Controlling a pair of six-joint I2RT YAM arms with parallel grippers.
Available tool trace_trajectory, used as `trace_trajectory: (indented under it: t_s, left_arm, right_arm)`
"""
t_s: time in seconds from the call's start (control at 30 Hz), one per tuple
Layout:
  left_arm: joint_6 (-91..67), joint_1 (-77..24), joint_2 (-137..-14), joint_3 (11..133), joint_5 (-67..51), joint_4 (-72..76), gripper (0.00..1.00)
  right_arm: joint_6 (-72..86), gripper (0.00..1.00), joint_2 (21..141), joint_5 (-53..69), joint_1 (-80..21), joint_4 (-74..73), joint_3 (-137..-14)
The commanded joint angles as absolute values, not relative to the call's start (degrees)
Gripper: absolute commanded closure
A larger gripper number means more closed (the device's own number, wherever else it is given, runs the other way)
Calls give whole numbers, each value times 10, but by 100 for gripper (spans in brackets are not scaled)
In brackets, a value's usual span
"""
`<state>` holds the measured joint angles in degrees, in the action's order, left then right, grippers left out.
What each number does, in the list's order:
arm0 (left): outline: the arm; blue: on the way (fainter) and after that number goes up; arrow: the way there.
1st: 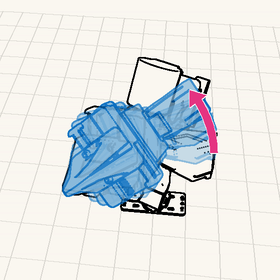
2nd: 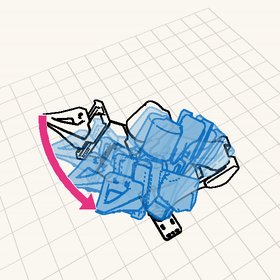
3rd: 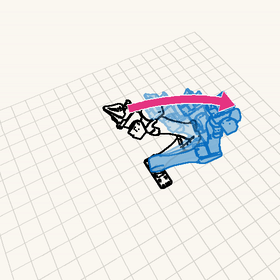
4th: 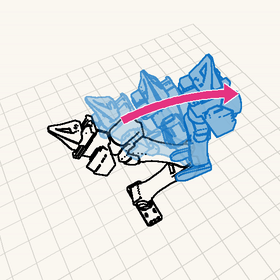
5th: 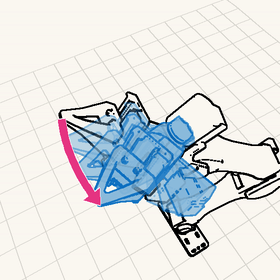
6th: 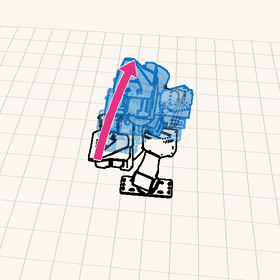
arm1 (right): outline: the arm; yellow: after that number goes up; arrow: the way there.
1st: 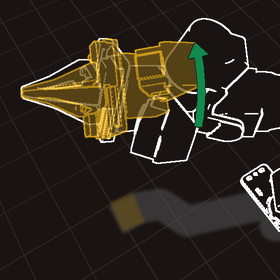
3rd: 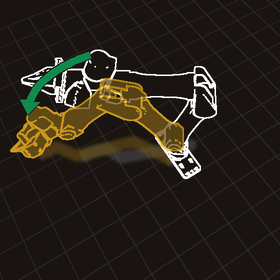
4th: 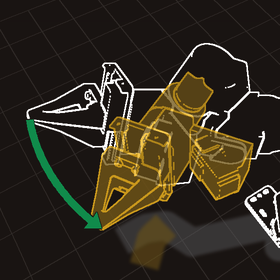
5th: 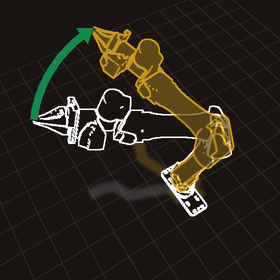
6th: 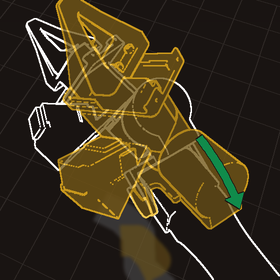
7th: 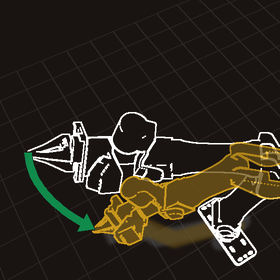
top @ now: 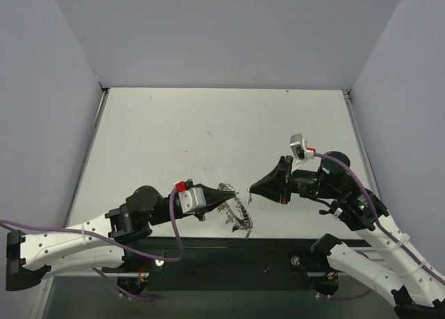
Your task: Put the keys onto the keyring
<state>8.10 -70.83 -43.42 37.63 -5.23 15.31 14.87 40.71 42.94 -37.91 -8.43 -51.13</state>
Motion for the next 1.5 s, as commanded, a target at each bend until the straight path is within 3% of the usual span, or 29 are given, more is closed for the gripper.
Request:
trace_trajectory:
  t_s: [0.0,1.23,1.47]
  left_arm:
    - [77,-708,-432,388,-42,202,100]
    - [60,-703,-475,397,-45,256,100]
    - [52,-703,-489,390,-50,287,100]
  right_arm:
    - [156,100,397,470,-378,-42,-537]
    - [192,100,433,464,-391,25,-499]
    - [236,100,411,435,-392,101,-455]
